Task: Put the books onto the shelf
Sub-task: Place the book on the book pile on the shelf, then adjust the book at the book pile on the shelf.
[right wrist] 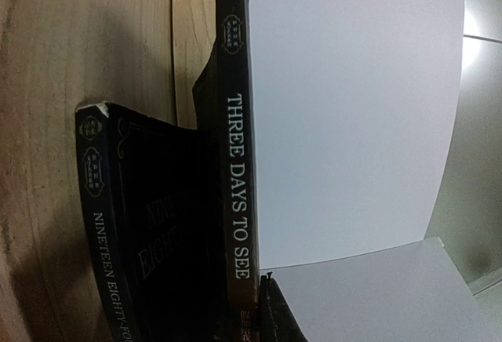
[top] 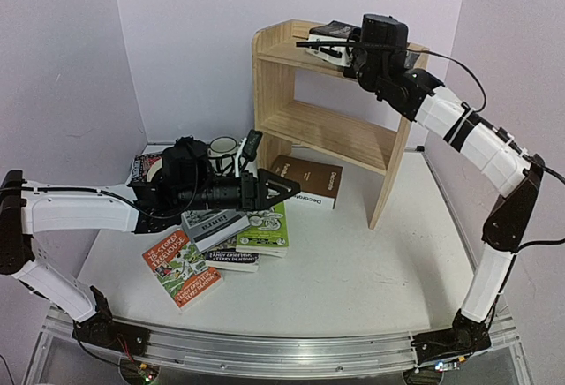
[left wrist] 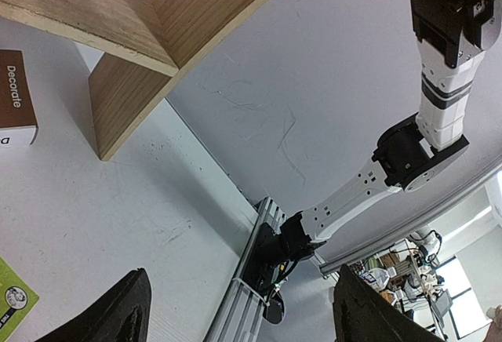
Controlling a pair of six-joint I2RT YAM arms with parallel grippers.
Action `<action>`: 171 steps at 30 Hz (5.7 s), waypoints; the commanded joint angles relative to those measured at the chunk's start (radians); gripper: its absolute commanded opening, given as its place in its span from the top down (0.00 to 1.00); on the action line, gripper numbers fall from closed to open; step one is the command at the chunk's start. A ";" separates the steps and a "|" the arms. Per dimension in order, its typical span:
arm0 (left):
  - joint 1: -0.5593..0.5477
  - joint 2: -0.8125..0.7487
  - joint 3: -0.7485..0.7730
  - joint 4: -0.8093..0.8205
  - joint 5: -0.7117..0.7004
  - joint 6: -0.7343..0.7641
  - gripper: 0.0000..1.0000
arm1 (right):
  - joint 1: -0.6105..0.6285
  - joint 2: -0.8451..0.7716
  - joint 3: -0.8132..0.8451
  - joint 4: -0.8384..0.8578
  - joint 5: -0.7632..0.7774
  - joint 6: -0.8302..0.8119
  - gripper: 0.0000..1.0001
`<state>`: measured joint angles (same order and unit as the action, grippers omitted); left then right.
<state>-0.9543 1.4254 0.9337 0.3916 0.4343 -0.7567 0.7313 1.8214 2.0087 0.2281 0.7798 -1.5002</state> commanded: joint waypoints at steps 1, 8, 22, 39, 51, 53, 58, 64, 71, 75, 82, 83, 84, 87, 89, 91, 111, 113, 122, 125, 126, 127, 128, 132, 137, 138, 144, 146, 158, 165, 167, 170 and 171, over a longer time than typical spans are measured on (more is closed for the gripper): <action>0.004 -0.036 -0.003 0.017 0.003 0.006 0.19 | -0.007 -0.003 0.078 0.074 0.059 -0.005 0.95; 0.004 -0.040 -0.003 0.016 0.004 0.005 0.19 | -0.010 0.001 0.094 0.054 0.110 -0.011 0.95; 0.004 -0.038 -0.001 0.016 0.007 0.002 0.19 | -0.017 -0.013 0.070 0.025 0.141 0.007 0.60; 0.003 -0.007 0.023 0.016 0.018 -0.007 0.19 | -0.015 -0.058 0.124 -0.272 0.033 0.219 0.06; 0.003 -0.006 0.021 0.017 0.016 -0.011 0.19 | -0.013 -0.091 0.166 -0.438 -0.041 0.327 0.02; 0.003 -0.004 0.023 0.016 0.017 -0.010 0.19 | -0.011 -0.095 0.176 -0.471 -0.056 0.347 0.02; 0.003 0.002 0.027 0.016 0.018 -0.012 0.19 | -0.009 -0.115 0.177 -0.535 -0.107 0.405 0.02; 0.003 0.006 0.027 0.016 0.018 -0.013 0.19 | -0.009 -0.169 0.171 -0.585 -0.238 0.506 0.02; 0.003 0.011 0.026 0.016 0.019 -0.016 0.19 | -0.009 -0.186 0.187 -0.589 -0.397 0.593 0.03; 0.003 0.012 0.024 0.016 0.021 -0.018 0.19 | -0.009 -0.149 0.226 -0.589 -0.404 0.602 0.17; 0.003 -0.012 0.008 0.016 0.011 -0.018 0.19 | -0.010 -0.100 0.258 -0.588 -0.417 0.603 0.43; 0.003 -0.015 0.006 0.016 0.009 -0.017 0.19 | -0.011 -0.097 0.259 -0.589 -0.418 0.604 0.43; 0.002 -0.018 0.004 0.016 0.007 -0.017 0.19 | -0.012 -0.093 0.261 -0.589 -0.420 0.604 0.44; 0.003 -0.021 0.000 0.016 0.005 -0.017 0.19 | -0.014 -0.078 0.266 -0.589 -0.422 0.604 0.45; 0.003 -0.022 -0.002 0.016 0.005 -0.018 0.19 | -0.016 -0.069 0.272 -0.589 -0.422 0.603 0.45; 0.003 -0.021 -0.001 0.016 0.006 -0.018 0.19 | -0.018 -0.062 0.278 -0.589 -0.419 0.603 0.45; 0.003 0.000 0.012 0.016 0.006 -0.016 0.19 | -0.071 0.030 0.338 -0.587 -0.404 0.582 0.52; 0.004 0.002 0.014 0.016 0.005 -0.015 0.19 | -0.078 0.033 0.339 -0.587 -0.405 0.584 0.53; 0.002 0.023 0.030 0.016 0.014 -0.012 0.19 | -0.110 0.038 0.344 -0.584 -0.417 0.598 0.61; 0.004 0.028 0.035 0.016 0.015 -0.010 0.19 | -0.120 0.045 0.340 -0.584 -0.416 0.598 0.61; 0.003 0.030 0.036 0.016 0.016 -0.010 0.19 | -0.123 0.046 0.340 -0.584 -0.417 0.597 0.61; 0.003 0.031 0.038 0.016 0.016 -0.010 0.19 | -0.126 0.047 0.340 -0.584 -0.418 0.598 0.61; 0.002 0.034 0.038 0.016 0.017 -0.009 0.19 | -0.129 0.049 0.342 -0.584 -0.417 0.597 0.61; 0.003 0.038 0.041 0.016 0.018 -0.009 0.19 | -0.142 0.062 0.361 -0.583 -0.412 0.602 0.61; 0.003 0.042 0.043 0.016 0.017 -0.010 0.19 | -0.153 0.076 0.378 -0.577 -0.408 0.605 0.61; 0.003 0.043 0.043 0.016 0.018 -0.010 0.19 | -0.153 0.078 0.379 -0.576 -0.407 0.605 0.61; 0.003 0.036 0.036 0.016 0.012 -0.009 0.19 | -0.156 0.082 0.380 -0.570 -0.395 0.598 0.61; 0.003 0.035 0.034 0.016 0.011 -0.009 0.19 | -0.156 0.087 0.381 -0.568 -0.380 0.588 0.60; 0.002 0.025 0.024 0.017 0.009 -0.011 0.19 | -0.156 0.034 0.345 -0.565 -0.347 0.582 0.53; 0.003 0.017 0.019 0.016 0.004 -0.013 0.19 | -0.154 -0.013 0.353 -0.573 -0.456 0.664 0.44; 0.003 0.011 0.014 0.016 -0.004 -0.011 0.19 | -0.152 -0.044 0.349 -0.575 -0.532 0.721 0.40; 0.004 0.001 0.010 0.016 -0.014 -0.008 0.19 | -0.146 -0.098 0.320 -0.578 -0.656 0.816 0.38; 0.003 -0.001 0.007 0.016 -0.017 -0.007 0.19 | -0.145 -0.124 0.302 -0.578 -0.721 0.858 0.37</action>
<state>-0.9546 1.4616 0.9340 0.3916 0.4398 -0.7670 0.5816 1.8357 2.3389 -0.3793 0.2666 -0.8111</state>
